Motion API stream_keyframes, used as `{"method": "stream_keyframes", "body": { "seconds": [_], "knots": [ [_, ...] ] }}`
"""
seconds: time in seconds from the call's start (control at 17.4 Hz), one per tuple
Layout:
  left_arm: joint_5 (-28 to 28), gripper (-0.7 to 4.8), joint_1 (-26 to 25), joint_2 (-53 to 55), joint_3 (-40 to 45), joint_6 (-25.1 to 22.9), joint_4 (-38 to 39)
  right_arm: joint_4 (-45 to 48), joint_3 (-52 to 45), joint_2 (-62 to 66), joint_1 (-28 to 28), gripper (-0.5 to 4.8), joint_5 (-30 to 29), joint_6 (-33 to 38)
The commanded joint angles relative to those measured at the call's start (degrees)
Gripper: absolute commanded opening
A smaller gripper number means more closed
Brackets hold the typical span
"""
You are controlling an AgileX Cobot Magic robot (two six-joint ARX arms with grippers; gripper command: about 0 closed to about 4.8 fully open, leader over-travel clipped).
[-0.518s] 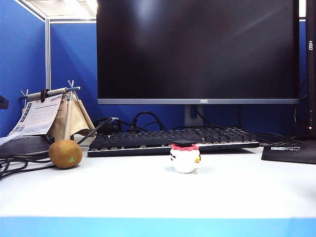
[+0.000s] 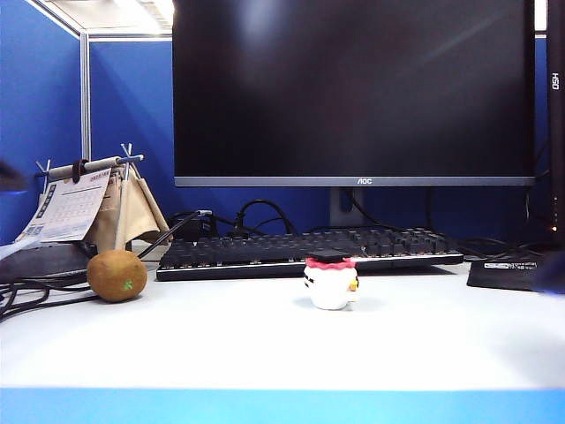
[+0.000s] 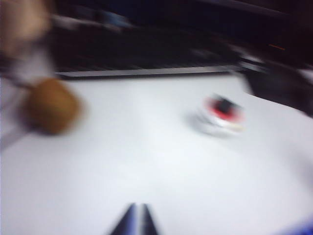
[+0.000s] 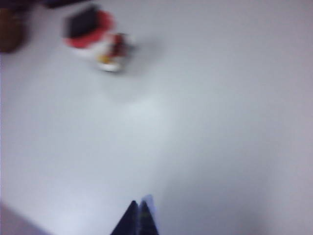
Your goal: Place the kiwi on top of the doll with a flat head.
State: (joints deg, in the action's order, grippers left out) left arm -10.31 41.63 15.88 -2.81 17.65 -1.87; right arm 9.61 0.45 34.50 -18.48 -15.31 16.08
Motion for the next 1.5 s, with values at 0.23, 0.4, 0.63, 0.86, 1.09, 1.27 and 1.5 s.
{"method": "stream_keyframes", "body": {
  "seconds": [0.23, 0.4, 0.63, 0.86, 1.09, 1.27, 1.5],
  "knots": [
    [3.45, 3.74, -0.07, 2.54, -16.65, -4.9, 16.61, 4.83, 10.6, -0.22, -0.28, -0.01, -7.87, 1.49],
    [-5.51, 4.41, -0.13, 14.45, -31.06, -11.15, 23.41, 5.57, 13.11, -0.15, -0.37, -0.01, -8.46, 1.49],
    [-6.88, 4.79, -2.95, 34.51, -41.35, -6.25, 8.13, 5.07, 13.05, -0.04, -0.37, -0.01, -9.31, -1.18],
    [-18.4, 4.79, -7.93, 56.33, -42.64, 20.41, -5.42, 4.85, 13.05, -0.04, -0.85, -0.01, -17.07, -1.07],
    [-17.94, 4.79, -8.96, 75.12, -48.15, 24.39, -2.29, 2.75, 13.05, -0.13, -6.34, -0.01, -17.29, -1.03],
    [-22.01, 4.79, -8.96, 80.37, -52.11, 24.2, -1.44, -1.49, 13.03, -0.11, -7.5, 0.0, -18.69, -1.05],
    [-25.49, 4.79, -9.97, 80.7, -52.17, 21.46, 4.07, -3.58, 13.03, -0.13, -7.45, 0.0, -18.71, -1.09]
  ]
}}
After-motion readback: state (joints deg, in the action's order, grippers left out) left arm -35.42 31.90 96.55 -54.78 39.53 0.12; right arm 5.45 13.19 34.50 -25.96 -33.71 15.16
